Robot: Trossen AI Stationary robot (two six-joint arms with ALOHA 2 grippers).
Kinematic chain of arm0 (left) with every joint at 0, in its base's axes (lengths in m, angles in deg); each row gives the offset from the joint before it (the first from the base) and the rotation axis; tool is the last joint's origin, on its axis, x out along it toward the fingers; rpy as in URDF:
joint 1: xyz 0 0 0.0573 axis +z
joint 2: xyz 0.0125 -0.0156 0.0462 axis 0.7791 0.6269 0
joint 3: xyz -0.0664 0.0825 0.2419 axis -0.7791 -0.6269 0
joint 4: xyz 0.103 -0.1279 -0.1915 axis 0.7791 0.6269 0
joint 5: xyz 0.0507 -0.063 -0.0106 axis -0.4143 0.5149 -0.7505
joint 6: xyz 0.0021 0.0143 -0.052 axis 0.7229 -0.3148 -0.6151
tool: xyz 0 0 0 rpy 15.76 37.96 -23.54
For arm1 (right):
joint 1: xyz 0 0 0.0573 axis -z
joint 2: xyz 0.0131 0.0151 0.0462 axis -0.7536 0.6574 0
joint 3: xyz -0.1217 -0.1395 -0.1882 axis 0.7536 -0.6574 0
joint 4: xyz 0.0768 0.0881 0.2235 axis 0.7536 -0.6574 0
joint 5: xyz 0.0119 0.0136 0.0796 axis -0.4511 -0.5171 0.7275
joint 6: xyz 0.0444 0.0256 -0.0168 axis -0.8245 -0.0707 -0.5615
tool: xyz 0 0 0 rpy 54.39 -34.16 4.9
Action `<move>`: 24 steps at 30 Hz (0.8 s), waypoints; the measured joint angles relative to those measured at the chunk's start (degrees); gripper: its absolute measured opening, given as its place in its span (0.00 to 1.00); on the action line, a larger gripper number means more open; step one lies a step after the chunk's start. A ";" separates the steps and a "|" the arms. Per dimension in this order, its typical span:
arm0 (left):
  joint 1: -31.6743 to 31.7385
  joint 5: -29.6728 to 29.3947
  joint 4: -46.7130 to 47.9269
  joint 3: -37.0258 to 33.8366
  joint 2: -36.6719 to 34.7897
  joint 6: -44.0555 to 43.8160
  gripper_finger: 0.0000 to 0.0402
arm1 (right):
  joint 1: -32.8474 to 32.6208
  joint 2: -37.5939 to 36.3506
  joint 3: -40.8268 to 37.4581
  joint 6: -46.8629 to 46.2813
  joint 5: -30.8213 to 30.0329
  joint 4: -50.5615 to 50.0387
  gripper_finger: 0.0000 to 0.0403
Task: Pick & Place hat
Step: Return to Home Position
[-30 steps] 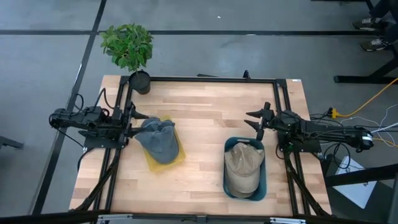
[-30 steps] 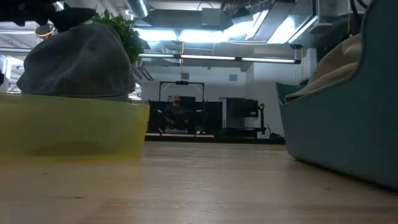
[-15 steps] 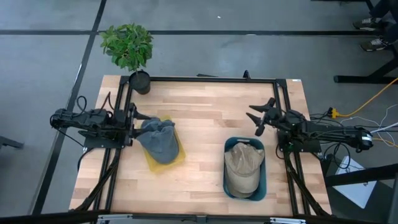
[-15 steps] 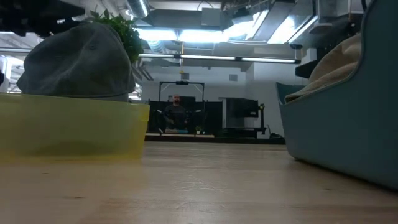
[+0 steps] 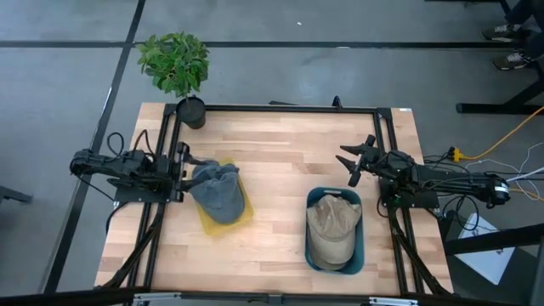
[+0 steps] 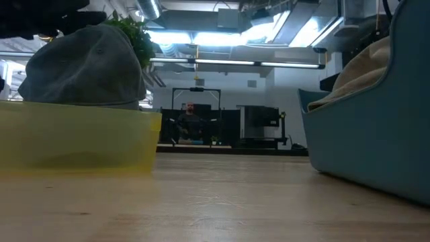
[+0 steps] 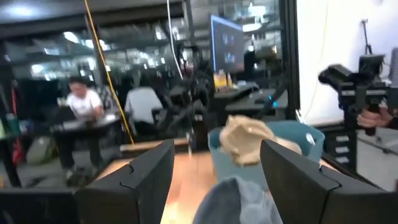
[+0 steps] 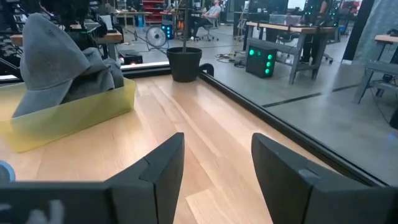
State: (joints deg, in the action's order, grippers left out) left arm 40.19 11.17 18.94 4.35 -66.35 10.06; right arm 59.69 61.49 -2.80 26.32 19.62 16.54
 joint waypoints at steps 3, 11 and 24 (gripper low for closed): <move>0.32 -1.76 -5.67 -3.48 0.00 0.95 0.59 | 0.00 0.00 0.02 -0.03 0.00 0.01 0.46; 5.52 0.74 -12.15 -7.08 0.00 -0.59 0.59 | 0.00 0.00 0.04 -0.38 0.01 0.02 0.46; 30.24 10.65 -11.62 -7.08 0.00 -3.97 0.59 | 0.00 0.00 0.04 -1.28 0.02 -0.67 0.46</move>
State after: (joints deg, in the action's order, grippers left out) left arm 70.43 21.82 7.33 -2.73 -66.35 6.09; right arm 59.69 61.49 -2.76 25.04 19.65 15.88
